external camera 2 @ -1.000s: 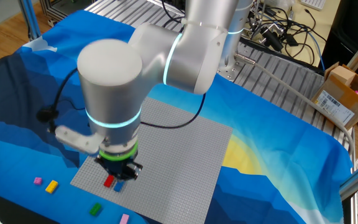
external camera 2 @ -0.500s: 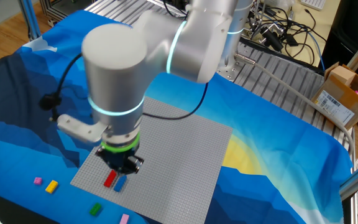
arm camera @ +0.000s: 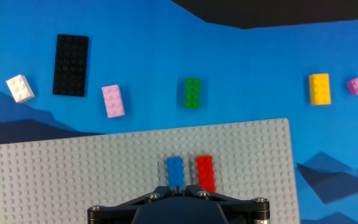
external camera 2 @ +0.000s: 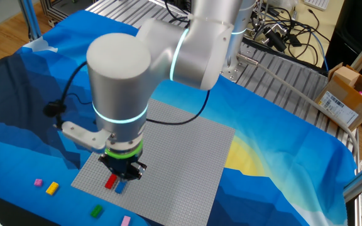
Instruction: Stack small Lego blocks randomly, one at a time
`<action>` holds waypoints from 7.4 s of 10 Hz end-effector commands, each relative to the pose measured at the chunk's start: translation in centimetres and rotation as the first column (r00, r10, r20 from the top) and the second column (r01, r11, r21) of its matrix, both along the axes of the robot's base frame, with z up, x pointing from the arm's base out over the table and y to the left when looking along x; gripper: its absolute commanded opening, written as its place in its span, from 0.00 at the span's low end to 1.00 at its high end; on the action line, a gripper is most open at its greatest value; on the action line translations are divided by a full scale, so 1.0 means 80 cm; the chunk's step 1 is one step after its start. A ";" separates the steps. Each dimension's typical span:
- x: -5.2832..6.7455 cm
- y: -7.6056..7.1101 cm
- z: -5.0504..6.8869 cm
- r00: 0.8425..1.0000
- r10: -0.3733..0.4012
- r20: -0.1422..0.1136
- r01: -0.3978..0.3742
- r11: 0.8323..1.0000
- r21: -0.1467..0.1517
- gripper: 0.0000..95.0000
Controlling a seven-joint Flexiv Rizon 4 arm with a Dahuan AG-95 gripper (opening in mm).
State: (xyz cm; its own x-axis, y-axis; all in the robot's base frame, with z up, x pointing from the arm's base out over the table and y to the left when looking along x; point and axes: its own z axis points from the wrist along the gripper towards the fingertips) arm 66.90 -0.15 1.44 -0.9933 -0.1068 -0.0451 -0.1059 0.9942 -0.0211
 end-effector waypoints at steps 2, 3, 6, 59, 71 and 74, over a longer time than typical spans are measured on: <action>-0.001 0.001 -0.001 1.000 0.002 -0.009 -0.002 1.000 -0.004 0.00; -0.002 0.000 0.004 1.000 0.002 -0.009 -0.002 1.000 -0.005 0.00; 0.008 0.001 0.011 1.000 0.004 -0.014 -0.004 1.000 -0.011 0.00; 0.086 0.015 0.028 0.998 -0.062 -0.030 0.062 0.998 0.013 0.00; 0.086 0.059 0.016 0.996 -0.092 -0.016 0.092 0.995 0.023 0.20; 0.090 0.072 0.007 0.995 -0.098 -0.007 0.098 0.995 0.026 0.20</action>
State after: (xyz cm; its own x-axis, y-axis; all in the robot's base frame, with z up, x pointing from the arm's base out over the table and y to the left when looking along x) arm 74.29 5.67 1.84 -0.9993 -0.0070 -0.0378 -0.0072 1.0000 0.0053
